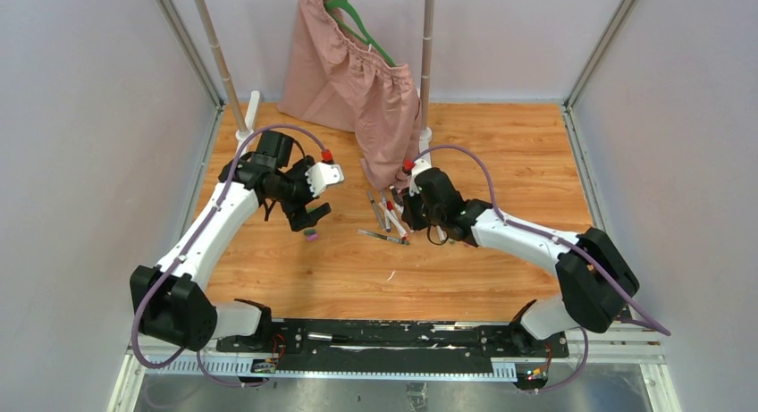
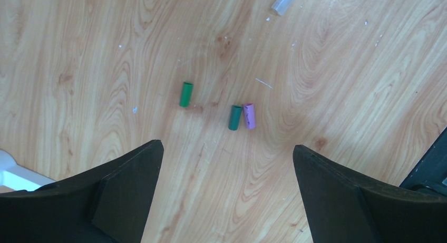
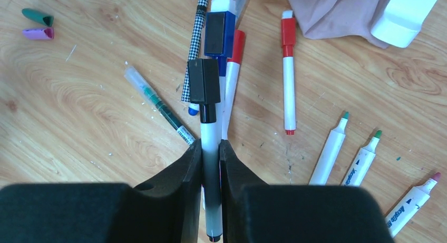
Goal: Open the pen caps
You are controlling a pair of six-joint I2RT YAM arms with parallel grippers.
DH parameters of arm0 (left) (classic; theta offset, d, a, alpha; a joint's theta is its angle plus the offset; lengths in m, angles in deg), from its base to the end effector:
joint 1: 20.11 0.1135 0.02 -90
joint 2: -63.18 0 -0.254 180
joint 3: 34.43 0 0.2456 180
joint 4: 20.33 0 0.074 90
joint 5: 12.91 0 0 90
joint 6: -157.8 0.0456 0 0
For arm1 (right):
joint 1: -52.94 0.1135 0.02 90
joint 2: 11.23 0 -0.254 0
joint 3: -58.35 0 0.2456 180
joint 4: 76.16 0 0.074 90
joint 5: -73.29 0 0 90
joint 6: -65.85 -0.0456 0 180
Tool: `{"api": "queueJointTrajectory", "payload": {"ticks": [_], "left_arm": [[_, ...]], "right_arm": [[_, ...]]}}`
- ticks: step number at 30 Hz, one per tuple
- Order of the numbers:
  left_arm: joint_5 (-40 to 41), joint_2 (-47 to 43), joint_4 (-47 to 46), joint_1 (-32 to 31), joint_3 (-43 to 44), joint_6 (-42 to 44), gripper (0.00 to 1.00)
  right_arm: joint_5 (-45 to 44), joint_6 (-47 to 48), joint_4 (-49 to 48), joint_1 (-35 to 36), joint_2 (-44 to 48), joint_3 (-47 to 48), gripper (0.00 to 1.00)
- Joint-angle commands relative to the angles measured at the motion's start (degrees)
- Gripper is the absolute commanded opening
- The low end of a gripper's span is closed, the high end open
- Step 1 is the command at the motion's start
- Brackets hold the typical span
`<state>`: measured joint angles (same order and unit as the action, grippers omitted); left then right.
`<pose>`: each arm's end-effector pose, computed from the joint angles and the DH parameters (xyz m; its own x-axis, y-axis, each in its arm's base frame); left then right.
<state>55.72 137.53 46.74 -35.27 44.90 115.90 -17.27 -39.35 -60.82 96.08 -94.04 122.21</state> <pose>0.2376 -0.0816 0.2765 -0.2658 0.7901 -0.5523 0.9074 0.3985 0.1334 0.2333 0.2180 0.2184 -0.5744 -0.1790 -0.7987 -0.5464 0.8105 0.2113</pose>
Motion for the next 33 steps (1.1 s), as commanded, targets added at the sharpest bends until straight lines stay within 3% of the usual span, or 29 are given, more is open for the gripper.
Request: {"api": "queueJointTrajectory", "payload": {"ticks": [1,8,17,23,33], "left_arm": [[-1.06,-1.68,1.17,-1.14,0.50,1.28,1.00],[-0.74,-2.14,1.10,-1.71,-0.18,0.94,1.00],[-0.32,-2.66,1.13,-1.81,-1.19,1.65,1.00],[-0.43,-2.70,1.13,-1.81,-1.37,2.00,1.00],[-0.79,-2.68,1.13,-1.89,-1.48,1.88,1.00]], "right_arm": [[1.56,1.19,2.99,0.64,-0.91,-1.29,0.13],[-2.01,0.46,0.30,0.62,-7.64,-2.42,0.12],[-2.33,1.69,0.06,0.54,-11.80,-0.50,0.27],[-1.94,1.41,-0.26,0.40,-10.98,-1.97,0.32],[-0.42,0.65,0.58,-0.85,-6.92,-3.37,0.34]]}}
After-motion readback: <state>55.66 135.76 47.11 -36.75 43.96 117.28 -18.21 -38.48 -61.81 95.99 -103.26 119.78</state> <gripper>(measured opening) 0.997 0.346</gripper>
